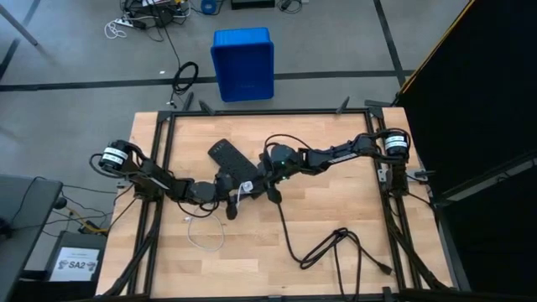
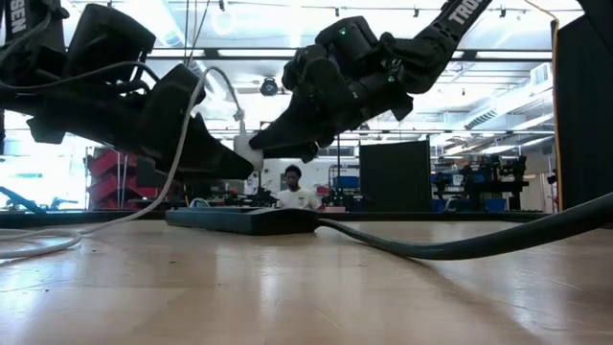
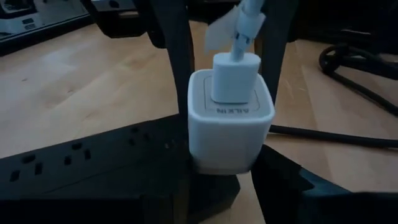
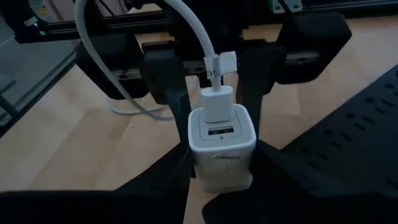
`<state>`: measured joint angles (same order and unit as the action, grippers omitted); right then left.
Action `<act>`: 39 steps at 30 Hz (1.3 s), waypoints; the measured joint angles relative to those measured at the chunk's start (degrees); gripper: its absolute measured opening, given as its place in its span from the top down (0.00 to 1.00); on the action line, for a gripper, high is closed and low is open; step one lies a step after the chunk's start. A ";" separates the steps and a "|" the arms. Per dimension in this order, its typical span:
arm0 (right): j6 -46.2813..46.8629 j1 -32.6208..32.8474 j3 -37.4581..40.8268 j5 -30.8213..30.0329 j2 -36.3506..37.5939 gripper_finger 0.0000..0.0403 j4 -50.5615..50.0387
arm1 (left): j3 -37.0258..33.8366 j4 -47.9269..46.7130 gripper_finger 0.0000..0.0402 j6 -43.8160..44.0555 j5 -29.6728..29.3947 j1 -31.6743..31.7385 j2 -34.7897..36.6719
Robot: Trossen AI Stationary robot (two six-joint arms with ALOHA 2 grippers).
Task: Insert USB
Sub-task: Insert the white USB cable into the white charger adapter
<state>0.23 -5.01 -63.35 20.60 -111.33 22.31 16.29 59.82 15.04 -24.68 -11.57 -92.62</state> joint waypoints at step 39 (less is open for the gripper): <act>-0.10 1.14 -0.24 2.09 0.16 0.99 0.24 | -0.09 2.65 0.72 0.04 6.17 0.09 -0.13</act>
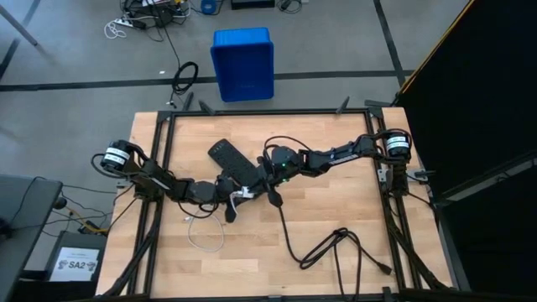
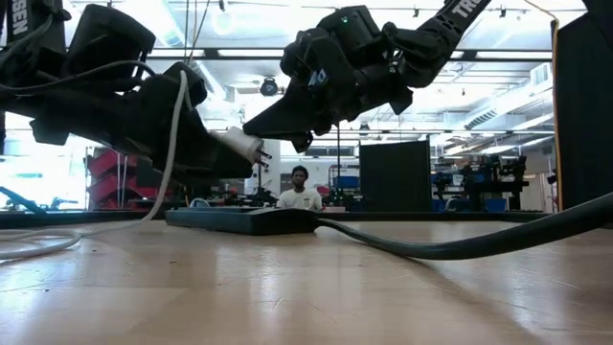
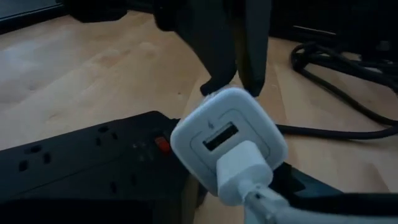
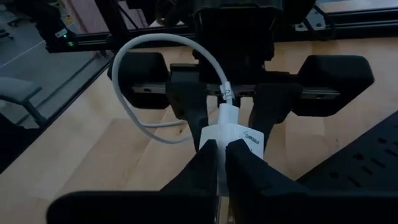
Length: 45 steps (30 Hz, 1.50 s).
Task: Insert USB
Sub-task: Insert the white USB cable into the white charger adapter
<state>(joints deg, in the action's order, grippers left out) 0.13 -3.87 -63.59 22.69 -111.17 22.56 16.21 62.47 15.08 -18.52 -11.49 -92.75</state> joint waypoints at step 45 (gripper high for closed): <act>1.39 0.56 0.17 -5.02 -0.23 0.85 -2.26 | 0.07 11.76 1.00 -9.56 0.35 0.50 8.19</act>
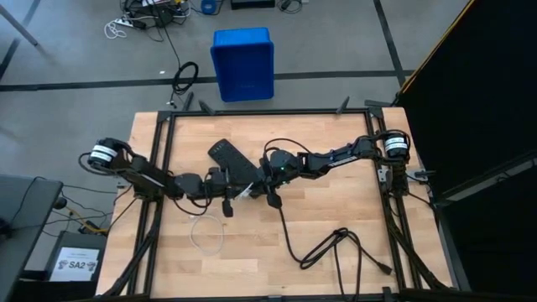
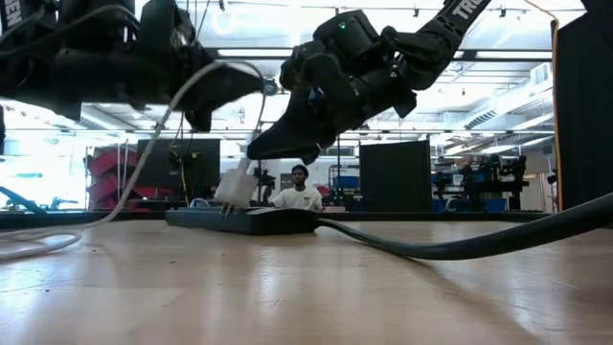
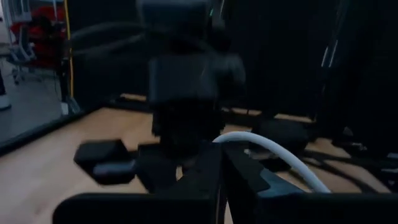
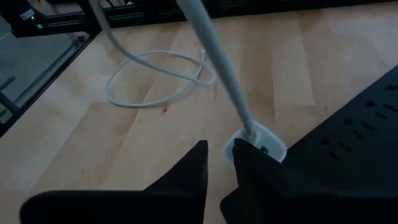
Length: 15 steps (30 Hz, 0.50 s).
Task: Insert USB
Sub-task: Insert the white USB cable into the white charger adapter
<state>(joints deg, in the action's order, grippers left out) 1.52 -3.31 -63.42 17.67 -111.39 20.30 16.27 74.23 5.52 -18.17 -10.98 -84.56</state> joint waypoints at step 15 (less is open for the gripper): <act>-0.49 0.13 -0.04 -9.20 0.02 0.62 0.34 | -0.02 -9.36 1.00 -1.49 0.32 0.00 8.64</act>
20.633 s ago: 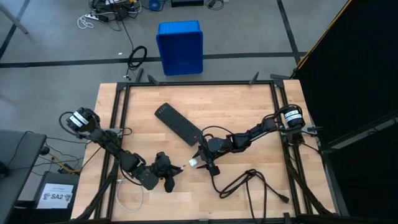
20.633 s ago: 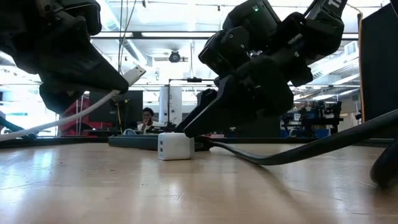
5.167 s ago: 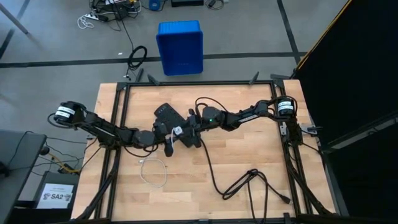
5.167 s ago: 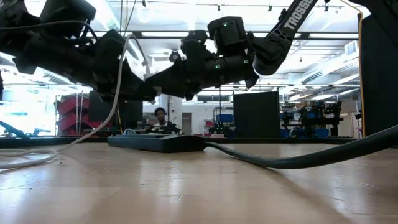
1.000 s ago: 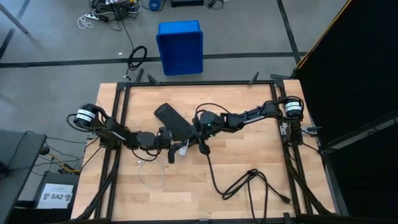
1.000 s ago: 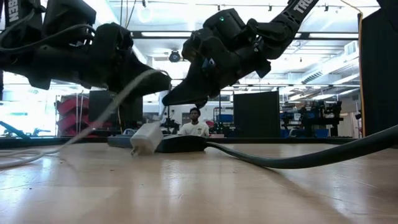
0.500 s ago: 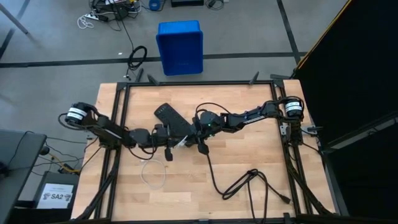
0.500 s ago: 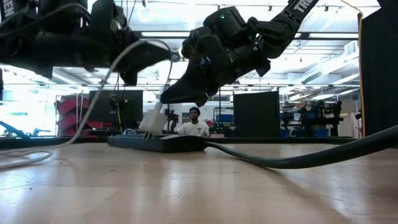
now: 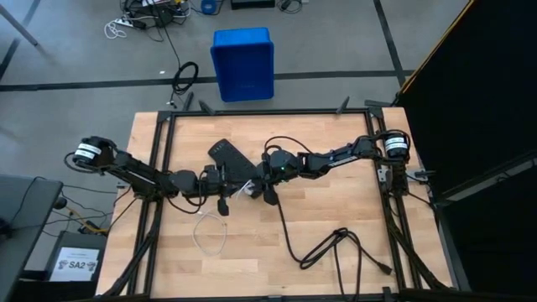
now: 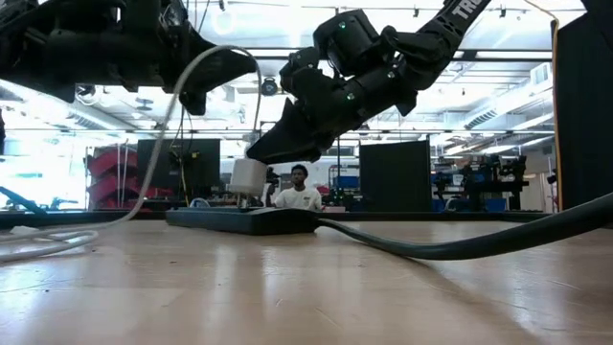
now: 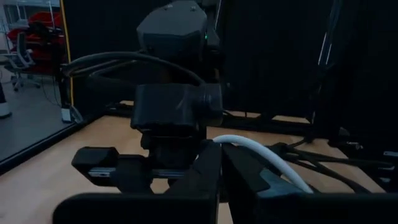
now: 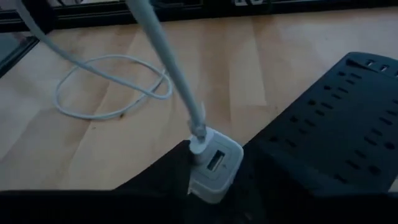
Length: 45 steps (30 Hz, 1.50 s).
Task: Insert USB
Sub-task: Insert the white USB cable into the white charger adapter
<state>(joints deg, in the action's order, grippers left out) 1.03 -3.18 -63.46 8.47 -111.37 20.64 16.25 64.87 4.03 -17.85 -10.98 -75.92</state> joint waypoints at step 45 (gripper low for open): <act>0.80 2.53 -0.03 5.96 0.02 0.35 -8.72 | 5.40 -6.50 1.00 -3.75 0.17 0.10 0.09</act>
<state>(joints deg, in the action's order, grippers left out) 1.83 -0.64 -63.48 14.44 -111.35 11.92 21.65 58.36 0.28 -17.67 -10.88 -75.83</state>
